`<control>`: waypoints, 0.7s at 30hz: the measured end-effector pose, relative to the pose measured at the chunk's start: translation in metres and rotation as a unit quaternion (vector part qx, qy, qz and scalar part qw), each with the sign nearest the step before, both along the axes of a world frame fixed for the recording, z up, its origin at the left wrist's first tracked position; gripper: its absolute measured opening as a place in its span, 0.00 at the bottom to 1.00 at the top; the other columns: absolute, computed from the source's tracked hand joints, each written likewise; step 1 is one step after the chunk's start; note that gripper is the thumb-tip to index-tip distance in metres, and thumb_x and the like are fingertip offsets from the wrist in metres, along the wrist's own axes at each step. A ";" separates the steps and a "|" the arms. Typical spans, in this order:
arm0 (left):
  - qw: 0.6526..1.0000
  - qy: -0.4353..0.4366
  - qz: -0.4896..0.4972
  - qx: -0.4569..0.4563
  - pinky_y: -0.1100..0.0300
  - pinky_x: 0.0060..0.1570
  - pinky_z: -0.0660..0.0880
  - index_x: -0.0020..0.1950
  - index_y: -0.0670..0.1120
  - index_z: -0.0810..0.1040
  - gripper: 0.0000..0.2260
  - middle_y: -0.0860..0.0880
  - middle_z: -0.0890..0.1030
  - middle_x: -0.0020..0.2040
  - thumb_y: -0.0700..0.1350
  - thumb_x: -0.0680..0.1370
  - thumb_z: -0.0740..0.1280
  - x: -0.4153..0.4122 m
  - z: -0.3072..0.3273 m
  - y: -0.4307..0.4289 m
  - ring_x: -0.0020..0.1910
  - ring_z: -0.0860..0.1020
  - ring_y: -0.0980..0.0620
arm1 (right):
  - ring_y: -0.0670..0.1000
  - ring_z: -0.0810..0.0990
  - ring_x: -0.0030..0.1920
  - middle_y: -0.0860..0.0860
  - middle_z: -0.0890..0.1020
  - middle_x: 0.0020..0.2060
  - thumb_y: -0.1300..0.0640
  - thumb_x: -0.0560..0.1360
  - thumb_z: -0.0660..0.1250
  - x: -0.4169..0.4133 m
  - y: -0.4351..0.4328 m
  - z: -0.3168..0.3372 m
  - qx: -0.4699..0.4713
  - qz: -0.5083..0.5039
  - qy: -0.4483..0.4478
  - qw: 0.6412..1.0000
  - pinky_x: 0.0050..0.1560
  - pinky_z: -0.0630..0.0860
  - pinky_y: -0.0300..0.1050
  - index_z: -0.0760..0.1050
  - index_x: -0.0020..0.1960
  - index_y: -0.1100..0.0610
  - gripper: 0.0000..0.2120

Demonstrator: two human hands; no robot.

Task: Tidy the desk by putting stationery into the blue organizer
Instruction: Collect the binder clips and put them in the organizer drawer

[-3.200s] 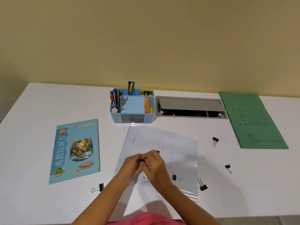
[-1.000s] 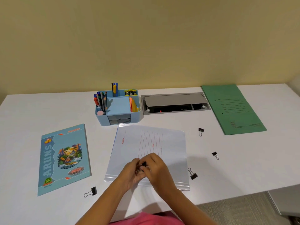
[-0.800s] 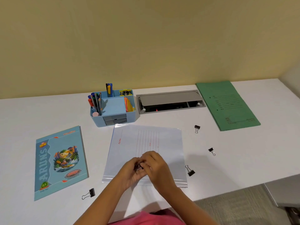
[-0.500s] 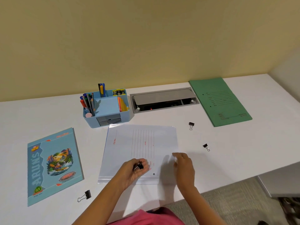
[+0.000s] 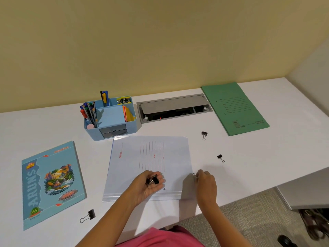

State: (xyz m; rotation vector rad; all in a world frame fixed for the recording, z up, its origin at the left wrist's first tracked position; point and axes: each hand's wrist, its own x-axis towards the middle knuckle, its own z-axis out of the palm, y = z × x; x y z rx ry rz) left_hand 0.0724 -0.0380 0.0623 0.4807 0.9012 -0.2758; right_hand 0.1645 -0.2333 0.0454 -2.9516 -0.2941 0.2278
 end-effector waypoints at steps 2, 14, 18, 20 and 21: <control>1.000 0.002 0.001 0.014 0.53 0.42 0.81 0.49 0.35 0.76 0.13 0.40 0.79 0.41 0.39 0.81 0.54 0.002 0.001 -0.001 0.38 0.80 0.45 | 0.52 0.70 0.42 0.54 0.78 0.41 0.67 0.77 0.59 -0.001 0.007 0.008 0.023 0.015 -0.019 0.999 0.36 0.62 0.40 0.74 0.48 0.60 0.06; 0.999 0.011 0.037 -0.017 0.47 0.38 0.82 0.50 0.34 0.74 0.11 0.36 0.78 0.48 0.40 0.81 0.56 0.015 0.016 -0.013 0.42 0.78 0.41 | 0.50 0.79 0.45 0.51 0.82 0.44 0.63 0.74 0.68 -0.028 0.055 0.057 0.293 0.194 -0.011 0.936 0.47 0.76 0.42 0.79 0.47 0.59 0.03; 0.999 0.003 0.043 -0.016 0.58 0.26 0.79 0.48 0.35 0.73 0.12 0.39 0.80 0.33 0.42 0.82 0.56 0.015 0.017 -0.015 0.28 0.81 0.47 | 0.49 0.79 0.49 0.53 0.80 0.49 0.65 0.75 0.63 -0.040 0.060 0.052 0.299 0.258 0.039 0.918 0.52 0.76 0.40 0.79 0.51 0.61 0.08; 0.999 -0.002 0.049 -0.016 0.57 0.29 0.80 0.50 0.34 0.74 0.13 0.38 0.81 0.36 0.42 0.82 0.56 0.017 0.015 -0.014 0.32 0.81 0.46 | 0.48 0.78 0.49 0.53 0.79 0.50 0.64 0.76 0.63 -0.038 0.060 0.050 0.312 0.259 0.051 0.913 0.53 0.75 0.38 0.79 0.52 0.61 0.08; 0.999 -0.004 0.049 -0.011 0.56 0.30 0.81 0.51 0.33 0.75 0.13 0.37 0.82 0.38 0.42 0.82 0.57 0.018 0.014 -0.013 0.35 0.82 0.45 | 0.47 0.78 0.50 0.52 0.79 0.50 0.63 0.76 0.64 -0.035 0.058 0.049 0.316 0.251 0.048 0.914 0.53 0.75 0.37 0.79 0.51 0.61 0.07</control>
